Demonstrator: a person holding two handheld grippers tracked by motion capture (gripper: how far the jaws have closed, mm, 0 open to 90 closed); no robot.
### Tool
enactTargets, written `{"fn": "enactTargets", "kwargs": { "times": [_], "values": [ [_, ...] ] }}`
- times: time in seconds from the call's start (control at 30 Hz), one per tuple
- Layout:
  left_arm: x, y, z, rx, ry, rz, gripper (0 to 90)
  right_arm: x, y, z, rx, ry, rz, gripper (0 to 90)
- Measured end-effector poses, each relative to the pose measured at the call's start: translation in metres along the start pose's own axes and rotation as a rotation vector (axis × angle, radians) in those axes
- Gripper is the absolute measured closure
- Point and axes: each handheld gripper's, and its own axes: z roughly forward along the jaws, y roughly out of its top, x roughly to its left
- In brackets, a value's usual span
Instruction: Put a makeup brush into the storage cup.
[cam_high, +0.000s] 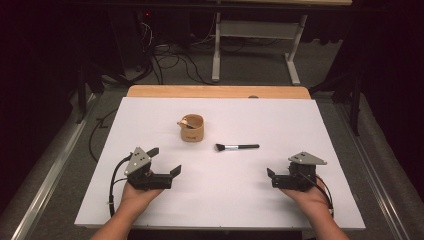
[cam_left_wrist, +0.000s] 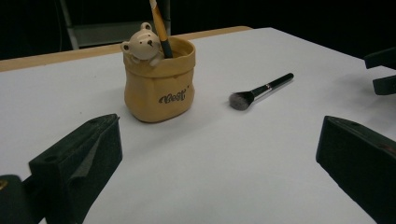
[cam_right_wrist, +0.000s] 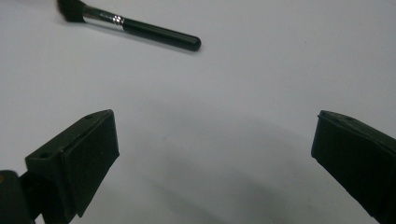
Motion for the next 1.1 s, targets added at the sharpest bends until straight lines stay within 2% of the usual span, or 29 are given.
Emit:
{"fn": "enactTargets", "kwargs": {
  "times": [0.27,0.47,0.7,1.1],
  "values": [
    [-0.001,0.000,0.001,0.003,-0.005,0.005,0.9,0.007,-0.001,0.008,0.135,0.021,-0.084,2.3],
    [-0.002,0.000,0.001,0.005,-0.012,0.000,1.0,0.017,-0.002,0.013,0.210,0.051,-0.115,2.3],
    [-0.007,0.000,0.003,0.013,-0.029,0.015,1.0,0.019,0.004,0.016,0.275,0.076,-0.127,2.5],
    [-0.006,-0.001,0.003,0.013,-0.033,0.003,1.0,0.013,0.023,0.016,0.396,0.115,-0.151,2.7]
  ]
}}
